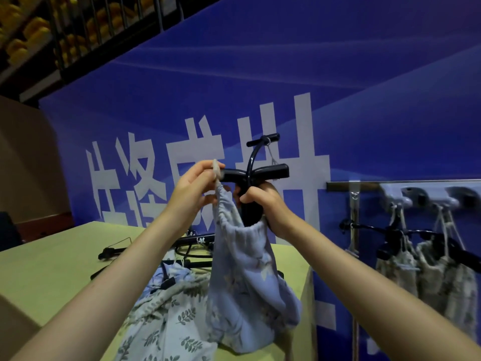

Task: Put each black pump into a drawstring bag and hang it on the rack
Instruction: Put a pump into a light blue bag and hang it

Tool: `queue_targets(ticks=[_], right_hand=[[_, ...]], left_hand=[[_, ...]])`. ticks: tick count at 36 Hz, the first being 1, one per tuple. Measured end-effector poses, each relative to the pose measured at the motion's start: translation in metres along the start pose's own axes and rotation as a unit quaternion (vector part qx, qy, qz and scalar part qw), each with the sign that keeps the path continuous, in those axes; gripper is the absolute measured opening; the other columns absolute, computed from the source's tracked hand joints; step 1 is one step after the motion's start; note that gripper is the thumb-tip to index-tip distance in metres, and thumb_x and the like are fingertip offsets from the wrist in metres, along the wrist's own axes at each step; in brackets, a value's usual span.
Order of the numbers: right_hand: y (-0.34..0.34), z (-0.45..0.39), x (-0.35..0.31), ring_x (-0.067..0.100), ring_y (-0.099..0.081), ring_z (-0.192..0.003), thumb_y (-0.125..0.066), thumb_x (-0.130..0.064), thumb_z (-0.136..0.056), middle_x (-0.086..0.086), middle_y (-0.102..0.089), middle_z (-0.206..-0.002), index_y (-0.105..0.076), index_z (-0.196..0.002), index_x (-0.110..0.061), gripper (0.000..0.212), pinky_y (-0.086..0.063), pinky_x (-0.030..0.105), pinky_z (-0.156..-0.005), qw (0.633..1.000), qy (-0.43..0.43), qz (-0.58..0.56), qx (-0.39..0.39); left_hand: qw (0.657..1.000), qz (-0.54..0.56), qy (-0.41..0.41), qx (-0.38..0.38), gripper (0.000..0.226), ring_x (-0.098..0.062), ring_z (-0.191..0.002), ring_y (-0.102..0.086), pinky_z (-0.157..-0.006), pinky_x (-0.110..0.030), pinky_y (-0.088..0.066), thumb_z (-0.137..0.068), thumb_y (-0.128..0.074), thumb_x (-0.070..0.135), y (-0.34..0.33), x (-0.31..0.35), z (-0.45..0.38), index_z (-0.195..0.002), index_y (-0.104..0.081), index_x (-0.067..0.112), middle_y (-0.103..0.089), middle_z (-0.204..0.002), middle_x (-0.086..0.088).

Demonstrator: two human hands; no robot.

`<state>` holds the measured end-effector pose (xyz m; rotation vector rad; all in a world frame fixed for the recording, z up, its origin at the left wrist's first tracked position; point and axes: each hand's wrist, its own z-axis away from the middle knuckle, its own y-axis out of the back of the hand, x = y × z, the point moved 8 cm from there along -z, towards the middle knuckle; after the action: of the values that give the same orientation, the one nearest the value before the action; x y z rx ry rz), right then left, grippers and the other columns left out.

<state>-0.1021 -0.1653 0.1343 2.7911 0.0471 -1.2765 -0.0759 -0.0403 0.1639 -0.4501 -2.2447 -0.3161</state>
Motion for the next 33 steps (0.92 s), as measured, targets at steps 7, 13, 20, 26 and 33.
queue_targets(ticks=[7, 13, 20, 26, 33], right_hand=[[0.014, -0.006, 0.022, 0.019, -0.061, -0.09, -0.061, -0.047, -0.071, 0.008, -0.064, -0.093, -0.06, -0.102, -0.005, 0.053, -0.049, 0.035, -0.085, 0.999, -0.043, -0.018, 0.024], [0.054, 0.011, 0.034, 0.013, -0.055, -0.092, -0.03, -0.035, -0.105, 0.005, -0.059, -0.102, -0.06, -0.118, -0.012, 0.041, -0.044, 0.024, -0.072, 0.987, -0.055, 0.073, 0.133], [0.067, 0.033, 0.059, 0.012, -0.047, -0.052, -0.047, -0.051, -0.096, -0.002, -0.056, -0.058, -0.058, -0.075, -0.017, 0.042, -0.035, 0.022, -0.049, 0.957, -0.268, 0.07, 0.088], [0.062, 0.036, 0.063, 0.008, -0.038, -0.048, -0.055, -0.034, -0.095, 0.0, -0.031, -0.066, -0.046, -0.069, -0.021, 0.031, -0.027, 0.018, -0.039, 0.938, -0.346, 0.0, 0.029], [0.055, 0.049, 0.058, 0.006, -0.043, -0.049, -0.053, -0.018, -0.097, -0.002, -0.041, -0.059, -0.055, -0.075, -0.014, 0.022, -0.031, 0.012, -0.039, 0.92, -0.385, -0.072, -0.002]], left_hand=[[0.995, -0.093, -0.041, 0.019, 0.016, -0.016, -0.086, -0.062, -0.077, -0.033, -0.054, -0.101, -0.047, 0.023, -0.012, 0.002, -0.012, -0.091, -0.06, 0.024, -0.062, -0.089, 0.006], [0.994, -0.092, -0.027, 0.058, 0.01, -0.023, -0.095, -0.057, -0.093, -0.053, -0.048, -0.097, -0.053, 0.035, 0.001, -0.018, -0.018, -0.094, -0.061, 0.032, -0.059, -0.096, -0.003], [0.995, -0.05, -0.036, 0.075, 0.008, -0.014, -0.094, -0.058, -0.084, -0.033, -0.05, -0.093, -0.061, 0.032, -0.002, -0.023, -0.023, -0.087, -0.064, 0.037, -0.062, -0.09, 0.011], [0.995, -0.05, -0.053, 0.062, 0.003, -0.005, -0.087, -0.058, -0.076, -0.024, -0.049, -0.094, -0.06, 0.033, -0.013, -0.017, -0.019, -0.094, -0.06, 0.03, -0.061, -0.089, 0.012], [0.995, -0.05, -0.067, 0.056, 0.008, 0.0, -0.089, -0.06, -0.079, -0.022, -0.051, -0.094, -0.06, 0.032, -0.015, -0.012, -0.014, -0.1, -0.061, 0.026, -0.063, -0.092, 0.015]])
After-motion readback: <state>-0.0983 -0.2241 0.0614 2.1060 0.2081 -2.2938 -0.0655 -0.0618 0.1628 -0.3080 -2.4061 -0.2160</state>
